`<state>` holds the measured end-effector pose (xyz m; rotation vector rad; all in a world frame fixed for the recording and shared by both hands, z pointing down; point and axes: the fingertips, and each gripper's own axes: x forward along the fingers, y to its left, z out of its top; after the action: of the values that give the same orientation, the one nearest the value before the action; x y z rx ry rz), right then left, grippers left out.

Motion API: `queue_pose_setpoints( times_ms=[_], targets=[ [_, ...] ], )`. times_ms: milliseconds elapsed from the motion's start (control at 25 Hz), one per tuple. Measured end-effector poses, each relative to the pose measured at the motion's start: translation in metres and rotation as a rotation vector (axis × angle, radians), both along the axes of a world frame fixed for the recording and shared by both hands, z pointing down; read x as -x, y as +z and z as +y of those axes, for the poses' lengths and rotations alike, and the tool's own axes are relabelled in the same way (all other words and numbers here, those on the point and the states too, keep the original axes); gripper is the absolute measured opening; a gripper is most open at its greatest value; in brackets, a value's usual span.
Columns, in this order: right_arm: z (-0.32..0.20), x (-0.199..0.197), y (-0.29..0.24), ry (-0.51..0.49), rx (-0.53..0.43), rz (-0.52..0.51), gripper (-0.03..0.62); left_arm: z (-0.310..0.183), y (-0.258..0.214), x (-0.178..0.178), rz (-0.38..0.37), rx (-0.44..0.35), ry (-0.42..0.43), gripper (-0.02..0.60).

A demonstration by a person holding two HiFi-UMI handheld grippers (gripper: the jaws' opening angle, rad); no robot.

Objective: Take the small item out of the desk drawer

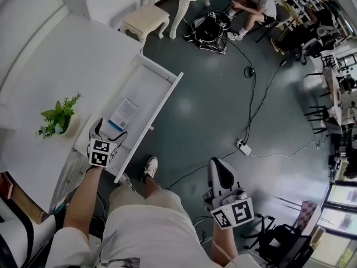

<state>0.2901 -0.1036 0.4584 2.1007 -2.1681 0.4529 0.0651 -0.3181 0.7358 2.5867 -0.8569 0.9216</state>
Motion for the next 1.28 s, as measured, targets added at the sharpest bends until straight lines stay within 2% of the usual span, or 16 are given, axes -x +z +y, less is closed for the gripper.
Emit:
queue_pose_setpoints(
  times_ms=[240, 440, 800, 920, 1080, 1280],
  targets=[
    [0.005, -0.005, 0.008, 0.01, 0.046, 0.001, 0.009, -0.024, 0.038, -0.019, -0.106, 0.027, 0.053, 0.499],
    [0.002, -0.004, 0.015, 0.003, 0.069, -0.003, 0.009, -0.035, 0.063, -0.038, -0.135, 0.077, 0.081, 0.499],
    [-0.002, -0.003, 0.029, -0.006, 0.111, -0.022, 0.009, -0.049, 0.095, -0.054, -0.248, 0.108, 0.131, 0.498],
    [0.0, -0.006, 0.032, -0.006, 0.121, -0.027, 0.009, -0.049, 0.103, -0.055, -0.264, 0.14, 0.121, 0.499],
    [-0.001, -0.007, 0.036, -0.011, 0.128, -0.034, 0.009, -0.042, 0.112, -0.058, -0.283, 0.169, 0.156, 0.494],
    [-0.002, -0.005, 0.043, -0.028, 0.138, -0.044, 0.009, -0.042, 0.112, -0.058, -0.266, 0.163, 0.157, 0.492]
  ],
)
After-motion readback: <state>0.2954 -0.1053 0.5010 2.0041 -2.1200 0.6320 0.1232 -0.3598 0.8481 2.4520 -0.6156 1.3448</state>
